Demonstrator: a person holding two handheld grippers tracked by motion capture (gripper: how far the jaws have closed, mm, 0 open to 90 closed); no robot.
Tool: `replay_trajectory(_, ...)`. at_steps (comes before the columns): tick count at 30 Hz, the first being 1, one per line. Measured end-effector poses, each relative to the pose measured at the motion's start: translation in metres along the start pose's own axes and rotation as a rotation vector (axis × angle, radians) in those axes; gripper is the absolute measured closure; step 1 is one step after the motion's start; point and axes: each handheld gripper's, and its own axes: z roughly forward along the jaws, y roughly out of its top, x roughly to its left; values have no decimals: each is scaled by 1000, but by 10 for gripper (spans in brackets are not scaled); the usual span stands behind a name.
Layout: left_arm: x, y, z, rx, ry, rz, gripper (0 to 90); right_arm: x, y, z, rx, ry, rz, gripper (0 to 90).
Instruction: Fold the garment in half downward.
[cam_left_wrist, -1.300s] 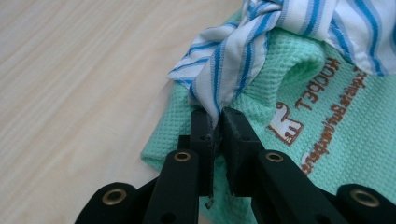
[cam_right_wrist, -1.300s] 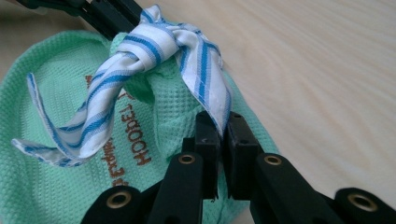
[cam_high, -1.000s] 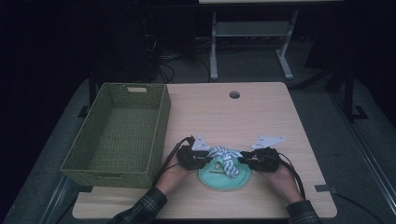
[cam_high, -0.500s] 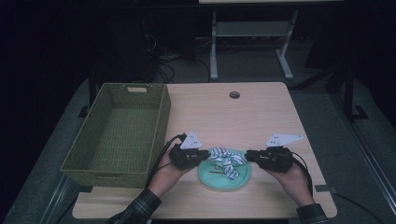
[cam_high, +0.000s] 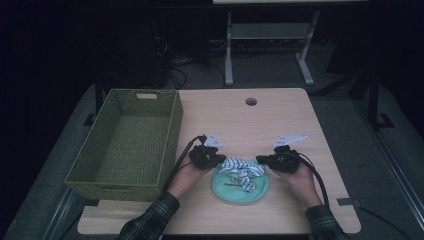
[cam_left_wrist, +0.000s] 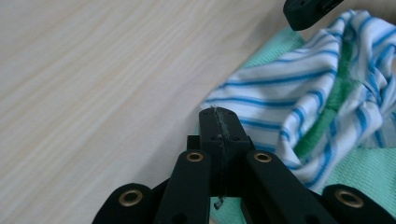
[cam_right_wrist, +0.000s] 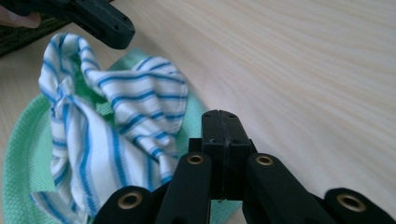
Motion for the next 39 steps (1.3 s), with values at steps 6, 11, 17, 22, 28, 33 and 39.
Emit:
replay_trajectory(6, -14, -9, -7, -2, -59, 28, 896, 11, -6, -6, 6, 25, -27, 900)
replay_trajectory(11, -23, -14, -16, -16, -93, 33, 896, 21, -13, -17, 2, 50, -41, 900)
replay_trajectory(17, -35, -17, -23, -10, -112, 76, 895, 37, -21, -28, -19, 91, -49, 900)
replay_trajectory(22, -48, -23, -21, 43, -135, 112, 892, 50, -29, -29, -8, 115, -78, 900)
replay_trajectory(28, -58, -33, -17, 101, -139, 132, 880, 59, -39, -23, 45, 124, -93, 900)
replay_trajectory(33, -56, -31, -23, 74, -132, 127, 852, 62, -44, -20, 80, 102, -106, 899)
replay_trajectory(39, -45, -13, -31, 7, -84, 111, 852, 55, -30, -31, -8, 68, -94, 899)
